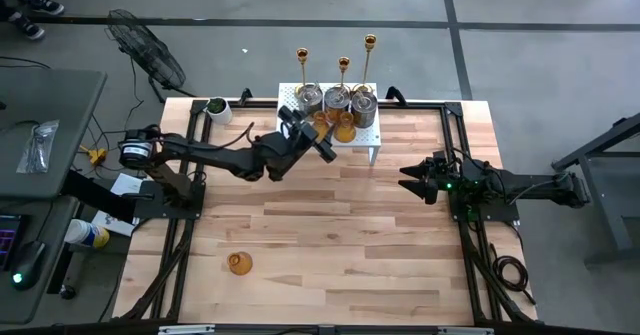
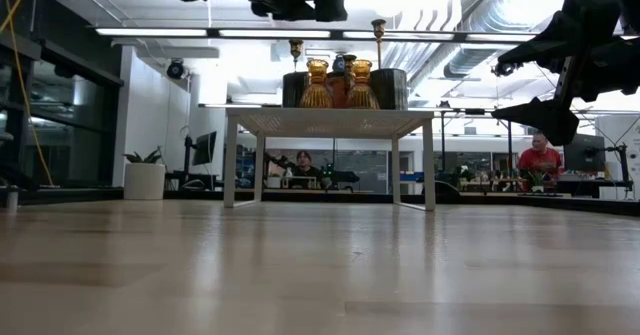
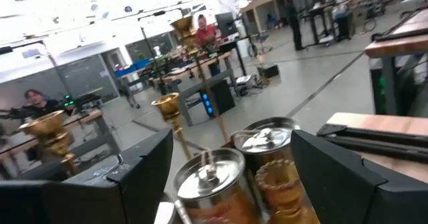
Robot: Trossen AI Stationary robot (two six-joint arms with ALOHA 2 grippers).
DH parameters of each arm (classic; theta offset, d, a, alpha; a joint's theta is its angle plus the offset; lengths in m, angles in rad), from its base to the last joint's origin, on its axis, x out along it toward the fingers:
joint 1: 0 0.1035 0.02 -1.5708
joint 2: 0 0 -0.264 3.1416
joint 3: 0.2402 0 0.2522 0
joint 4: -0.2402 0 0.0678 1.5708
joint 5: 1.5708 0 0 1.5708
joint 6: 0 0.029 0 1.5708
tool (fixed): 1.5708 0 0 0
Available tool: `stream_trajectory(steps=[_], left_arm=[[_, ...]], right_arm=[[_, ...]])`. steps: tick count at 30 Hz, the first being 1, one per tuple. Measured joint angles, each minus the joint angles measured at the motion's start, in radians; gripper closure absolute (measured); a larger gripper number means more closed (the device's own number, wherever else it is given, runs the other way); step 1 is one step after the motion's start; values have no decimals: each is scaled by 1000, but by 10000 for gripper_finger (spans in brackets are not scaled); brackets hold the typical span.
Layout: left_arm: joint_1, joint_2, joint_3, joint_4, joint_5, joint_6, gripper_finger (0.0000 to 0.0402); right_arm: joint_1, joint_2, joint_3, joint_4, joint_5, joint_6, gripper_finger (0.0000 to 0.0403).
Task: Pick & Place candle stick holders
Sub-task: Put the orange glass candle holder on the shelf
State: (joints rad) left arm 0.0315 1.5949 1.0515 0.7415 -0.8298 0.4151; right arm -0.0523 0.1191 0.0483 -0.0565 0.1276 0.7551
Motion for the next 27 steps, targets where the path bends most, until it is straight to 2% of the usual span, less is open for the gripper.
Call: stream_trajectory(steps=[13, 19, 27], left_arm=[[-9, -27, 1, -20, -29, 4, 103], [-13, -91, -6, -131, -23, 1, 103], [-32, -209, -129, -215, -18, -177, 103]], right_arm=[[0, 0, 0, 0, 0, 0, 27], [0, 0, 0, 0, 0, 0, 27], [0, 0, 0, 0, 0, 0, 27]])
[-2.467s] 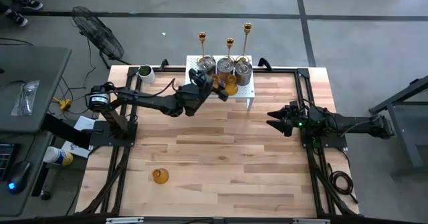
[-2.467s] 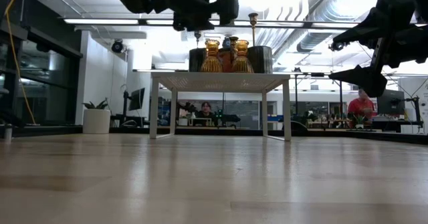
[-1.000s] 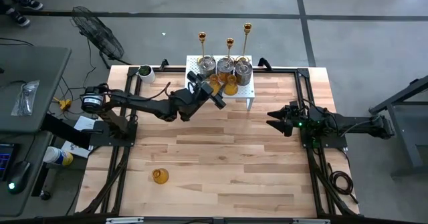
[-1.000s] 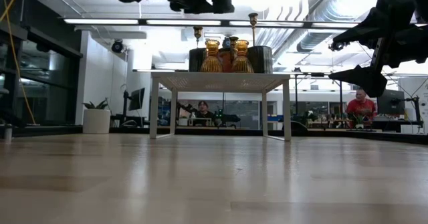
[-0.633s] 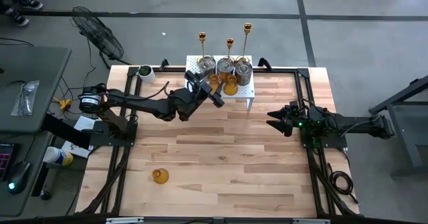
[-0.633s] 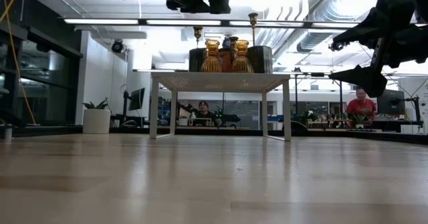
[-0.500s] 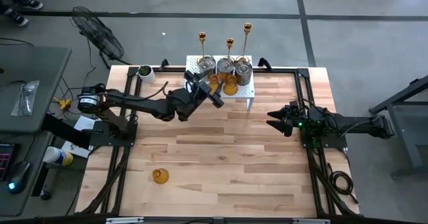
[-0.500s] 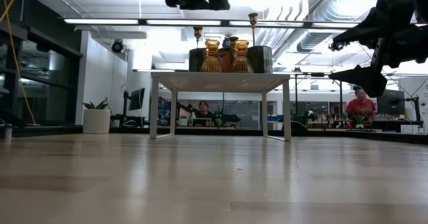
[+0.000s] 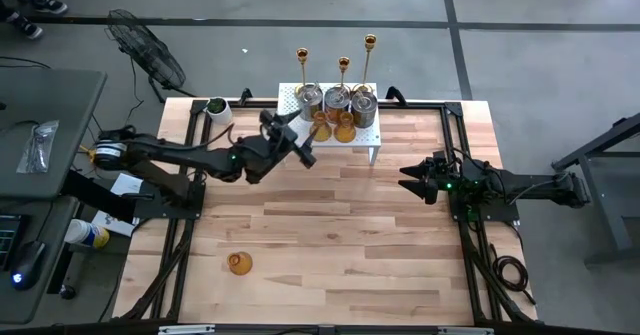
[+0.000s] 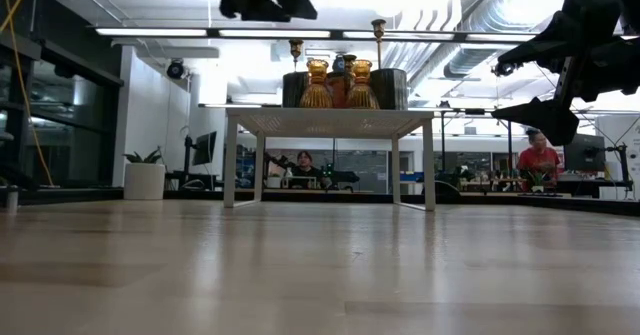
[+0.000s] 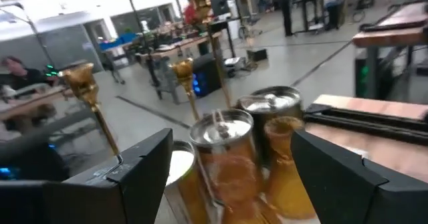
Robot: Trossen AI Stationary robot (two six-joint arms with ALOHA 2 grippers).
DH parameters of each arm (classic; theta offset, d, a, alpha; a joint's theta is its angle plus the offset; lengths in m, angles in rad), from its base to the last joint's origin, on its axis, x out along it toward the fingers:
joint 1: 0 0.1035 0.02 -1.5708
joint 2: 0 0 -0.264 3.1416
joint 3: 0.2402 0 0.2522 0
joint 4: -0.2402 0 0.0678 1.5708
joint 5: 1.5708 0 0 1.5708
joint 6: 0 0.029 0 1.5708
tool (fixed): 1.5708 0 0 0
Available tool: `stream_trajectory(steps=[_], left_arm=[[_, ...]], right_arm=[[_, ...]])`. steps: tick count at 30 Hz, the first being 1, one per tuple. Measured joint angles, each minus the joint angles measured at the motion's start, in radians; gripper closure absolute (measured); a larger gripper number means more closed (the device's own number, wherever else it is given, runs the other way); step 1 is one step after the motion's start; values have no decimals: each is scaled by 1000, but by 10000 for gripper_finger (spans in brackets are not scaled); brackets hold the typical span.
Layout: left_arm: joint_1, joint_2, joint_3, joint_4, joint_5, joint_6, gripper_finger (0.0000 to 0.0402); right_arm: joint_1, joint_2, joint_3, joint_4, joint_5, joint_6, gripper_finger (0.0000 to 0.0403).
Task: Pick & Place candle stick holders
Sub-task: Put the orange glass candle holder on the shelf
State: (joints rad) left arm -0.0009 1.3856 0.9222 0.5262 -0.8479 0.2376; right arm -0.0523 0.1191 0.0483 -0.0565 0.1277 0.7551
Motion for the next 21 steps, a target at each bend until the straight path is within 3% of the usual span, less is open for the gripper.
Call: stream_trajectory(steps=[6, 14, 21], left_arm=[[-52, -100, -95, -45, -8, -62, 103], [-93, -248, -172, -229, 11, -209, 103], [-93, -394, -246, -434, 253, -330, 103]], right_arm=[[0, 0, 0, 0, 0, 0, 27], [0, 0, 0, 0, 0, 0, 27], [0, 0, 0, 0, 0, 0, 27]])
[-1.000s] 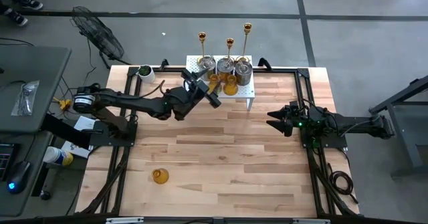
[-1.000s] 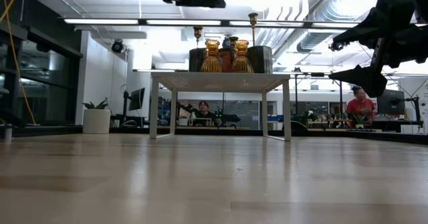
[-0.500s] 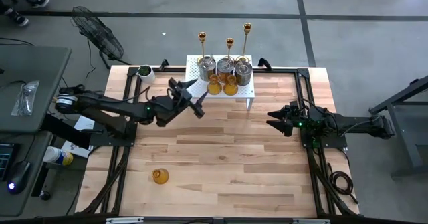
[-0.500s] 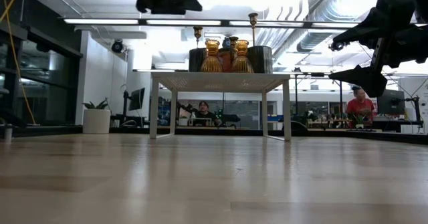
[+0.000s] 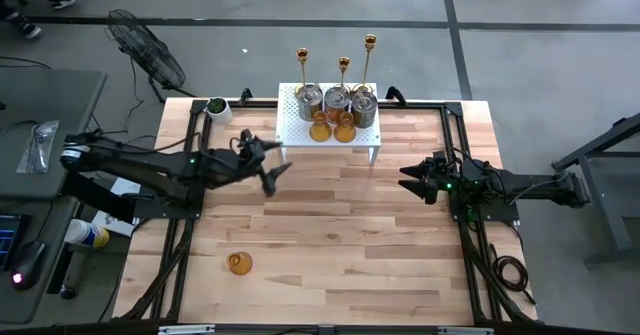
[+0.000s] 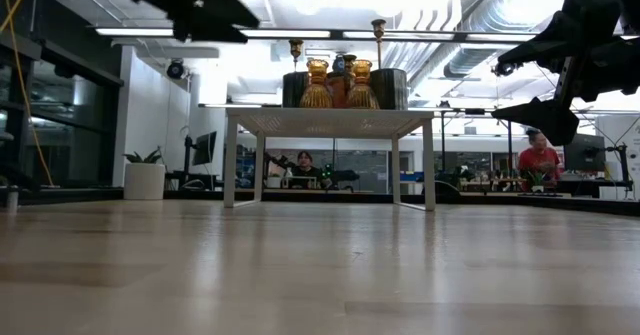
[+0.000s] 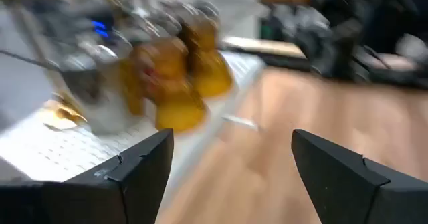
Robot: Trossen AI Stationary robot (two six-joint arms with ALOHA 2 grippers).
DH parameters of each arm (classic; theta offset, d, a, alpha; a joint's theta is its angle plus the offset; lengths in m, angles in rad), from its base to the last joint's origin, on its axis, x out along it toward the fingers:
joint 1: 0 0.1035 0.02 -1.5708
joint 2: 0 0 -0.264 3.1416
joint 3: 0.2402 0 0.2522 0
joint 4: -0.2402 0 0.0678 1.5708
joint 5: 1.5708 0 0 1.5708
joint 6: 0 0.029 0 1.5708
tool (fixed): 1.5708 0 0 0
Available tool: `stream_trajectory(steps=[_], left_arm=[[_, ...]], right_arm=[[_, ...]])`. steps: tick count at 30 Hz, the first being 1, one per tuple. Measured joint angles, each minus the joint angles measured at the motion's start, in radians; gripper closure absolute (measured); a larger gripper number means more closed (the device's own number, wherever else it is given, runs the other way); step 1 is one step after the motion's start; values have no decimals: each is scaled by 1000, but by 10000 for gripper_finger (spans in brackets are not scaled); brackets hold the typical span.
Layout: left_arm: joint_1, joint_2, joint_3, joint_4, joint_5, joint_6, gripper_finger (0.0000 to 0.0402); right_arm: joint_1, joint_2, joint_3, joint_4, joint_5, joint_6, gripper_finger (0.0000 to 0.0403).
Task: Pick & Place candle stick holders
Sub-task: Put the orange glass candle holder on the shelf
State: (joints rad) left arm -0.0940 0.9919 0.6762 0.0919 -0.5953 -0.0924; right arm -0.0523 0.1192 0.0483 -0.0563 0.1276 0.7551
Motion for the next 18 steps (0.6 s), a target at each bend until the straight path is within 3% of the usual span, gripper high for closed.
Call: stream_trajectory(steps=[8, 18], left_arm=[[-13, -175, -135, -194, 371, -130, 103], [-186, -401, -297, -273, 459, -149, 103]], right_arm=[[0, 0, 0, 0, 0, 0, 27], [0, 0, 0, 0, 0, 0, 27]])
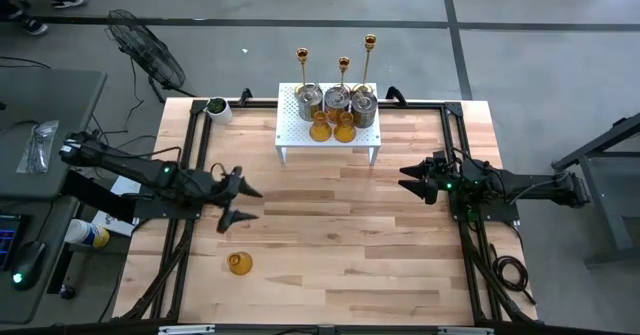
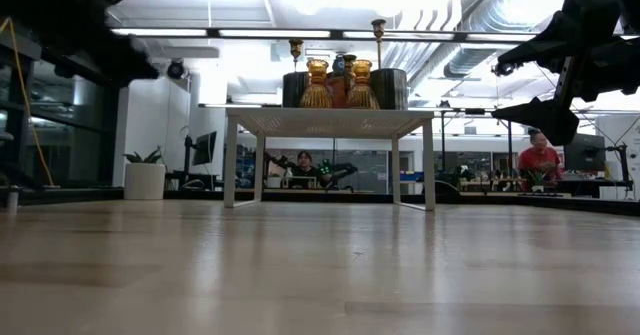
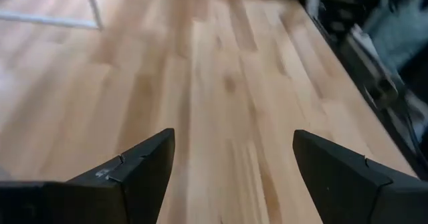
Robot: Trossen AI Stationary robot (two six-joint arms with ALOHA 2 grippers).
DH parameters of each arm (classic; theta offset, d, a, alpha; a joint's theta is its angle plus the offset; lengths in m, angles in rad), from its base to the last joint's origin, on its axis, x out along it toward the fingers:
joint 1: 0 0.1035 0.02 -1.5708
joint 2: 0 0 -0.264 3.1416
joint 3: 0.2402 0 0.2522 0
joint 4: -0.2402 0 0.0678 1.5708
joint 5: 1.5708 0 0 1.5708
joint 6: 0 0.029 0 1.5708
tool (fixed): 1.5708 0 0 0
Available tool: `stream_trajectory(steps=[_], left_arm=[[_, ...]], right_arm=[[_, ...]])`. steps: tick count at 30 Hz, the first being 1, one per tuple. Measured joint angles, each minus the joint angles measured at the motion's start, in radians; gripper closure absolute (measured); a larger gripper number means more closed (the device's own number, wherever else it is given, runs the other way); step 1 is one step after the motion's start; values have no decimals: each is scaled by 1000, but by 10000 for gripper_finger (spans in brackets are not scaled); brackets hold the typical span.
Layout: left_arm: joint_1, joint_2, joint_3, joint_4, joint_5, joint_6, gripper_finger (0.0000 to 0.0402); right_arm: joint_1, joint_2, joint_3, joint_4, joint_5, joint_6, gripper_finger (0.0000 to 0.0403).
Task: Pick & Place candle stick holders
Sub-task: Put the orange glass candle holder on the shelf
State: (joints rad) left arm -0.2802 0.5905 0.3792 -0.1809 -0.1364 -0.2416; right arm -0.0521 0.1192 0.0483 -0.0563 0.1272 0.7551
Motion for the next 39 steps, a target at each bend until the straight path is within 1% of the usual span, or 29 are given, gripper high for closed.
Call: stream_trajectory(steps=[7, 12, 14, 18, 22, 26, 35, 39], left_arm=[[-140, -148, -71, -160, 1, 0, 103], [-229, -204, -79, -281, 56, -18, 103], [-265, -210, -81, -285, 58, -36, 103], [-336, -209, -81, -290, 52, -44, 103], [-401, -194, -80, -331, 51, -134, 103], [-441, -165, -80, -337, 22, -142, 103], [-455, -72, -80, -337, 53, -156, 103], [-455, -16, -80, -309, 71, -150, 103]], right_arm=[[0, 0, 0, 0, 0, 0, 27], [0, 0, 0, 0, 0, 0, 27], [0, 0, 0, 0, 0, 0, 27], [0, 0, 0, 0, 0, 0, 27], [0, 0, 0, 0, 0, 0, 27], [0, 0, 0, 0, 0, 0, 27], [0, 0, 0, 0, 0, 0, 27], [0, 0, 0, 0, 0, 0, 27]])
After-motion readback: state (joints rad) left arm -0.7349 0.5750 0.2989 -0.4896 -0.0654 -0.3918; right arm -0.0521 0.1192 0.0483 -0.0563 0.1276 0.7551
